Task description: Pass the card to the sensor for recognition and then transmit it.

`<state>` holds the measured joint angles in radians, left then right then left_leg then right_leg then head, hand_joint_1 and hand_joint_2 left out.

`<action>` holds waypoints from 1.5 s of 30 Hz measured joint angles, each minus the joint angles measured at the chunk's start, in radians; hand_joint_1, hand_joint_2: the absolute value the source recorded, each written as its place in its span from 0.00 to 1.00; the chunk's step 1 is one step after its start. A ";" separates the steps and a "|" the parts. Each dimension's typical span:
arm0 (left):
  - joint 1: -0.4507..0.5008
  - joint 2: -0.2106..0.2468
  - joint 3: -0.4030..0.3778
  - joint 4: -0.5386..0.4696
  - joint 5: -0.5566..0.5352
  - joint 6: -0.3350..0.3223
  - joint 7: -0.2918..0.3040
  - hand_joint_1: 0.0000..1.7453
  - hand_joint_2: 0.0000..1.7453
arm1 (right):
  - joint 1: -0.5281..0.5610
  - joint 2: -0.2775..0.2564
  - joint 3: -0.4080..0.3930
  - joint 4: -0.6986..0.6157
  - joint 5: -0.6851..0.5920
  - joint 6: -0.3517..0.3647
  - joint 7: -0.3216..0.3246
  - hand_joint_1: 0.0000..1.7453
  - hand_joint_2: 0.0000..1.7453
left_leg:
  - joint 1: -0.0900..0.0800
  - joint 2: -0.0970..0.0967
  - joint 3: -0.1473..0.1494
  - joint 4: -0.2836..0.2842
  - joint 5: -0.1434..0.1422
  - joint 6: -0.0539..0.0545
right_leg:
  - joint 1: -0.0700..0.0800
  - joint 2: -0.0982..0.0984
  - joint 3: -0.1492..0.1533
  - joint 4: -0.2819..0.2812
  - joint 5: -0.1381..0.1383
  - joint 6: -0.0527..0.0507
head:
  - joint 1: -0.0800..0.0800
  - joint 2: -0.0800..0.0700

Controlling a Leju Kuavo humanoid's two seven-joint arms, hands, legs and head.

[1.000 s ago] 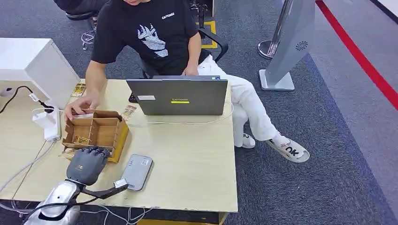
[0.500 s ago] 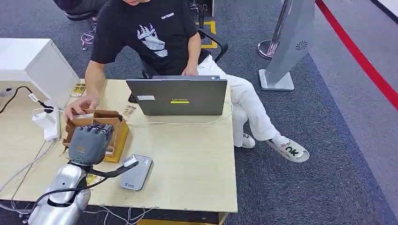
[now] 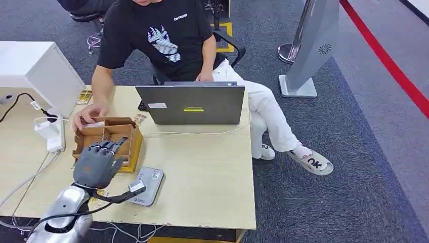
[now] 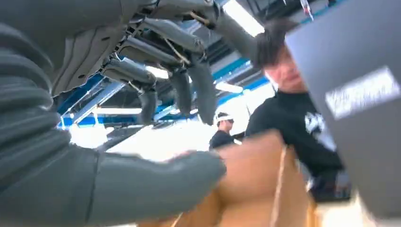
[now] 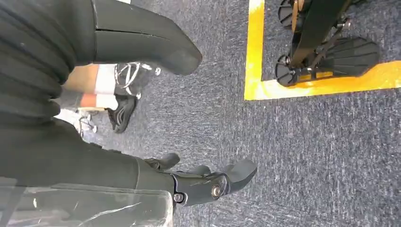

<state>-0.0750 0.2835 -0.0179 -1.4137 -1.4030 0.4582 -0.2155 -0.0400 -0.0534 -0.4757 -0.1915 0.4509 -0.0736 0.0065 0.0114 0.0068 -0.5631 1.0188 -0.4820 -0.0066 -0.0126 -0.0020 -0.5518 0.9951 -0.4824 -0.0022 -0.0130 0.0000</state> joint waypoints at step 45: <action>0.002 0.016 0.273 0.256 -0.043 0.104 -0.044 1.00 1.00 | -0.007 0.016 -0.077 -0.002 0.110 0.005 -0.003 0.00 1.00 | 0.000 -0.001 -0.002 0.000 0.000 0.000 | 0.000 -0.001 -0.002 0.000 0.000 0.000 | 0.000 0.000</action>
<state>-0.0735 0.2991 0.2548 -1.1574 -1.4462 0.5619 -0.2598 -0.0469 -0.0374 -0.5531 -0.1930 0.5608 -0.0687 0.0031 0.0115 0.0059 -0.5648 1.0187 -0.4819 -0.0065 -0.0125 -0.0032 -0.5535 0.9949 -0.4824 -0.0021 -0.0130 -0.0004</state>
